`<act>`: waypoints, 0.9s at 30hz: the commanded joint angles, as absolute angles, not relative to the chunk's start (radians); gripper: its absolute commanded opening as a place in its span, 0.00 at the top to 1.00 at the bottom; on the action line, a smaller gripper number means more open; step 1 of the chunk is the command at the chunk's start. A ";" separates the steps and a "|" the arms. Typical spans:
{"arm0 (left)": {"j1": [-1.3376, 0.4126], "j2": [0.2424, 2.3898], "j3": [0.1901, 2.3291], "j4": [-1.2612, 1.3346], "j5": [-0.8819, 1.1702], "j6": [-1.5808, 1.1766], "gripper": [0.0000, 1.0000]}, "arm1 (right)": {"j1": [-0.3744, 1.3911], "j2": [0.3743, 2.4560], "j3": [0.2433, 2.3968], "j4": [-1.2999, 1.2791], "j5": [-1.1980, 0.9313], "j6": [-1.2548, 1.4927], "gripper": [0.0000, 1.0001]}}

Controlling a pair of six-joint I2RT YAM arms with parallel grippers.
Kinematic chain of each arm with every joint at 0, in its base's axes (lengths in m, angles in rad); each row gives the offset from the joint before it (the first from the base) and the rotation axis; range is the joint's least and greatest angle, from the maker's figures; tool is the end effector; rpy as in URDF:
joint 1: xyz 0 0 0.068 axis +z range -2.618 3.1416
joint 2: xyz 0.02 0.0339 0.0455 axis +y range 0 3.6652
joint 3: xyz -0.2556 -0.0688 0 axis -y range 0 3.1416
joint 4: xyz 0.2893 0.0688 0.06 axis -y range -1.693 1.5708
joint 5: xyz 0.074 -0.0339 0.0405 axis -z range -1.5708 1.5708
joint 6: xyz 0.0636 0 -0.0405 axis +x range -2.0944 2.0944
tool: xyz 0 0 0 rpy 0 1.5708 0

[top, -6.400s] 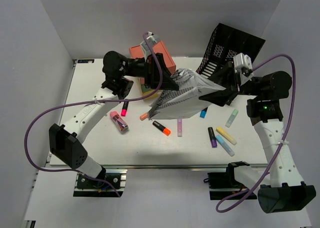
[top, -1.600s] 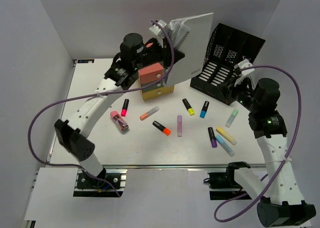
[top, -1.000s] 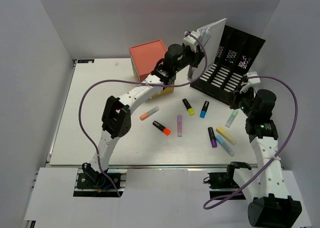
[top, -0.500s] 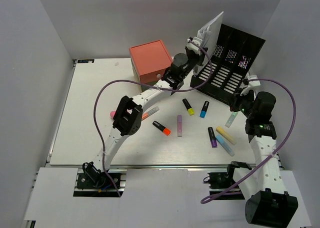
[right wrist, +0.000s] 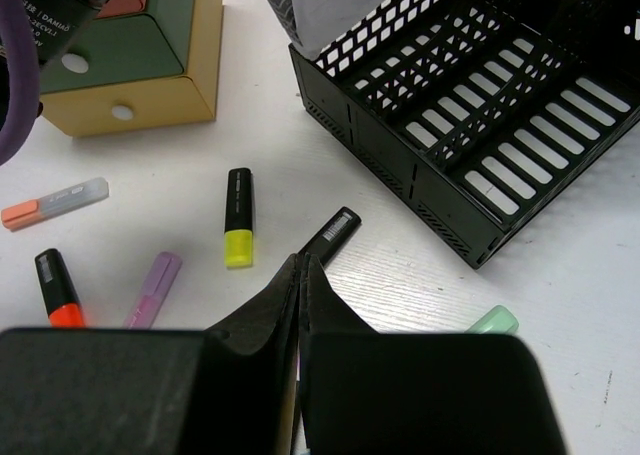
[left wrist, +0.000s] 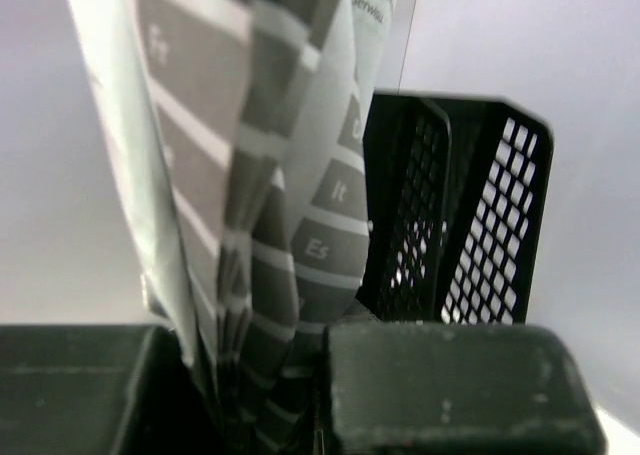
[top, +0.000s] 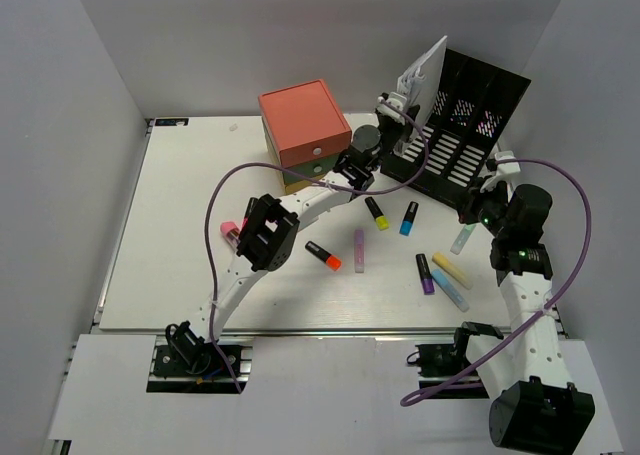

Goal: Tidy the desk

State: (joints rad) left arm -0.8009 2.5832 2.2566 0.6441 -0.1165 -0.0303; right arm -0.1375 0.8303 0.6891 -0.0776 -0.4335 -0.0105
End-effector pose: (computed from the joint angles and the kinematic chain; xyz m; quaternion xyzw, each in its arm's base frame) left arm 0.4649 -0.4690 0.2558 0.1763 0.5602 -0.2952 0.7536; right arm 0.2721 -0.0107 0.2923 -0.0859 0.7688 0.1221 0.6218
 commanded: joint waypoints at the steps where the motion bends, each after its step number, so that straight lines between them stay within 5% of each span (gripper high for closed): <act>1: -0.804 2.559 2.329 0.798 -0.132 -0.026 1.00 | -0.143 0.818 0.684 -0.029 -0.454 -0.008 1.00; 27: -0.813 2.669 2.356 0.850 -0.150 -0.106 1.00 | -0.141 0.819 0.673 -0.020 -0.479 -0.008 1.00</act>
